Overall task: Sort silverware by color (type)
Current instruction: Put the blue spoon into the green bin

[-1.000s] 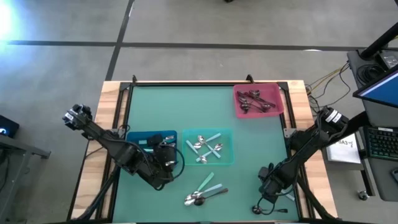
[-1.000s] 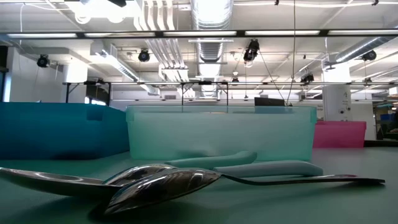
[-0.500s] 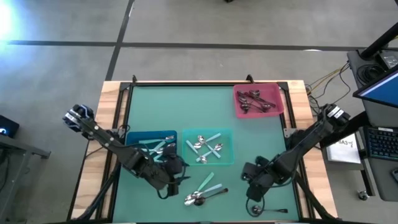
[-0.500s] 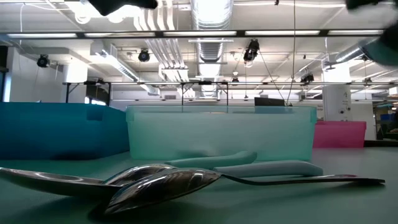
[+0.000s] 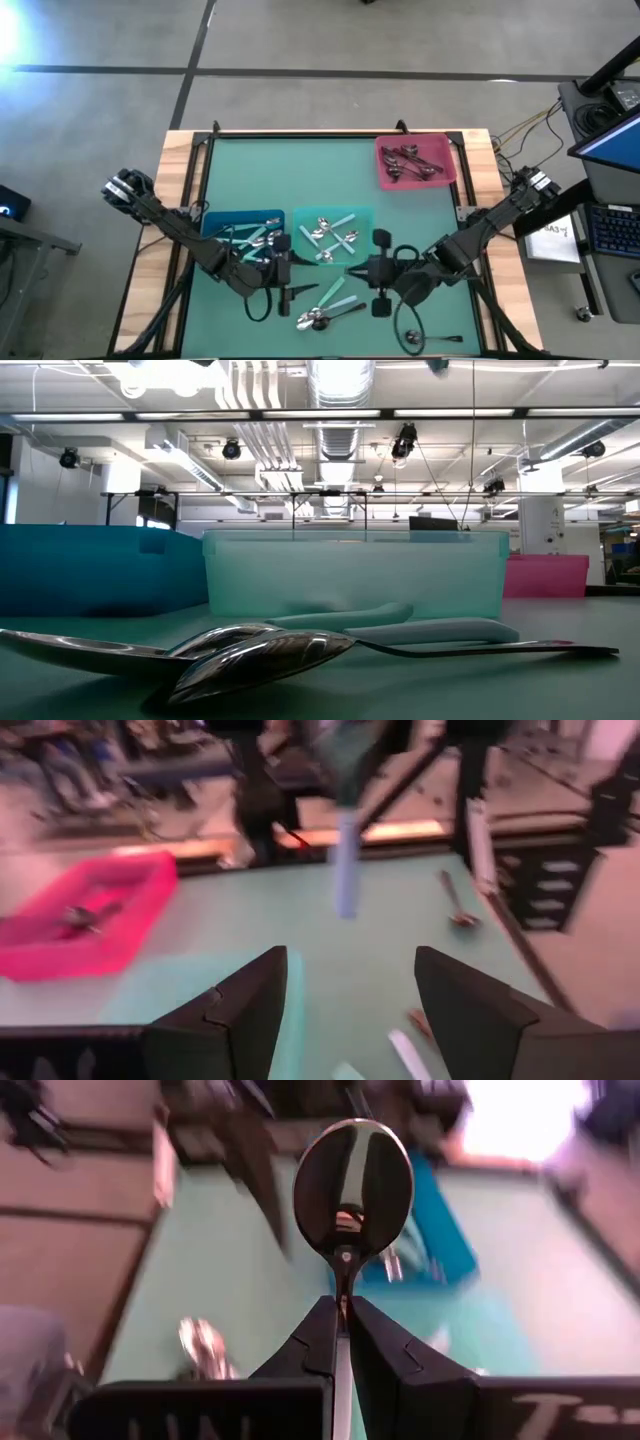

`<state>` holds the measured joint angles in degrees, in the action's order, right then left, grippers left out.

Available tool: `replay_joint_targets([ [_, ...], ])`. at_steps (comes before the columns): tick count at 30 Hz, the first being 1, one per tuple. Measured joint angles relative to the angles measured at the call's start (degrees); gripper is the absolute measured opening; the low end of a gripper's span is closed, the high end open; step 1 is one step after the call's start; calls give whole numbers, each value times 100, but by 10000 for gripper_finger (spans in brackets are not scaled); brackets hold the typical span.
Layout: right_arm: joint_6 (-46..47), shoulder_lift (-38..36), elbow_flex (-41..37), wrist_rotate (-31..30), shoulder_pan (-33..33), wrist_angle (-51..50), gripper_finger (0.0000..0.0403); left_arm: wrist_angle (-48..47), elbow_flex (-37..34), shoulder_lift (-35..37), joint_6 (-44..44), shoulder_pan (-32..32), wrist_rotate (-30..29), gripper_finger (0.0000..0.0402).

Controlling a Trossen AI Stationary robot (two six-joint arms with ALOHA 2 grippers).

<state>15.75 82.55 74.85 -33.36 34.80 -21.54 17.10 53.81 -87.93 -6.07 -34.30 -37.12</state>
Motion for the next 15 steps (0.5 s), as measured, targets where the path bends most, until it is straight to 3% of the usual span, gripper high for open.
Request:
replay_joint_targets([
  [4,-1045,4,0,36,-80,1020,9,777,-10,-170,277,45,-135,206],
  [9,-1626,13,-9,82,-186,1392,9,1561,-7,-366,584,52,-141,206],
  [15,-2043,197,-7,555,-254,1833,9,2264,-7,-569,921,79,-138,206],
])
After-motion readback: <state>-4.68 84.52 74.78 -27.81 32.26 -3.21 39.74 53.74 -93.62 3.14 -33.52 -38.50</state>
